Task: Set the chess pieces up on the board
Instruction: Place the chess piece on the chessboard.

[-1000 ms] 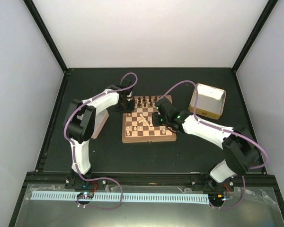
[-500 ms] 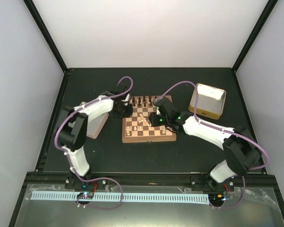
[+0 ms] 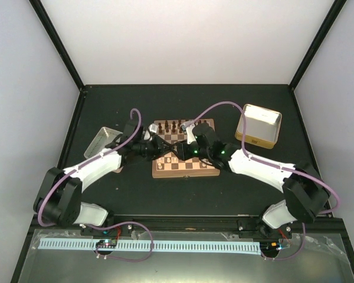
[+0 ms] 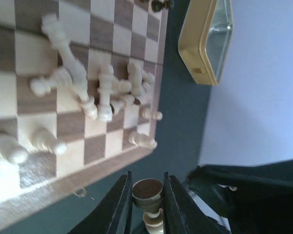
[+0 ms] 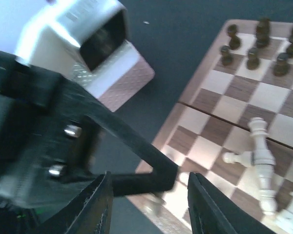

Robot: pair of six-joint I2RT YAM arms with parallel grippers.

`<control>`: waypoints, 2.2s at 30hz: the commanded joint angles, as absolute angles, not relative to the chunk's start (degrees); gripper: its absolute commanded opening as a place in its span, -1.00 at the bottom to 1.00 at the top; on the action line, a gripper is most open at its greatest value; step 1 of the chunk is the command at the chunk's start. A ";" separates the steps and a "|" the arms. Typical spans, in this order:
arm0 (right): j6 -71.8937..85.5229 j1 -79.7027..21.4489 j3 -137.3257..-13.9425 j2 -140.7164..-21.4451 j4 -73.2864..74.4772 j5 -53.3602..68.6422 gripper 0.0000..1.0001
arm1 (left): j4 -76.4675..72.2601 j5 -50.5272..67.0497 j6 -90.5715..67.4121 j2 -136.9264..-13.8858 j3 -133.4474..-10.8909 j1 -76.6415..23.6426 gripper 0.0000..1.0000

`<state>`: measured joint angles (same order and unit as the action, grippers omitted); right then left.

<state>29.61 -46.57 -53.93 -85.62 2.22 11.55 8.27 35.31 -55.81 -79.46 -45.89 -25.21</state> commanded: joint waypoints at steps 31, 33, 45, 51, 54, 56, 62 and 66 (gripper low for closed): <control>29.22 -49.10 -49.05 -79.37 -2.09 10.28 -0.30 | -28.42 42.92 -99.40 -71.67 -28.62 -25.38 -0.68; 29.34 -49.16 -49.89 -79.69 -1.11 9.52 -0.47 | -27.70 42.70 -99.32 -71.29 -28.37 -25.40 -0.68; 29.66 -49.18 -55.11 -79.86 10.70 4.37 -0.95 | -8.88 34.89 -83.69 -64.38 -30.49 -25.14 0.02; 28.44 -49.14 -60.79 -84.29 29.38 2.08 -0.95 | 9.95 17.84 -64.34 -53.20 -32.56 -23.82 0.31; 27.05 -49.17 -63.37 -87.52 36.06 2.37 -0.95 | 16.74 9.95 -53.44 -47.48 -35.14 -23.80 0.33; 26.38 -49.21 -64.89 -89.61 38.39 2.45 -0.95 | 20.73 4.79 -48.17 -43.70 -36.69 -23.82 0.34; 25.18 -49.21 -72.57 -98.19 42.83 2.46 -0.93 | 22.25 -2.70 -35.71 -32.52 -36.22 -23.74 0.43; 24.96 -49.30 -76.99 -102.65 45.48 2.95 -0.91 | 23.02 -4.37 -30.43 -28.25 -37.09 -23.73 0.48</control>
<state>26.13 -49.25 -73.10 -99.88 41.01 3.18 20.03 0.97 -40.47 -31.20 -35.05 -24.05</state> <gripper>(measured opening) 0.101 0.733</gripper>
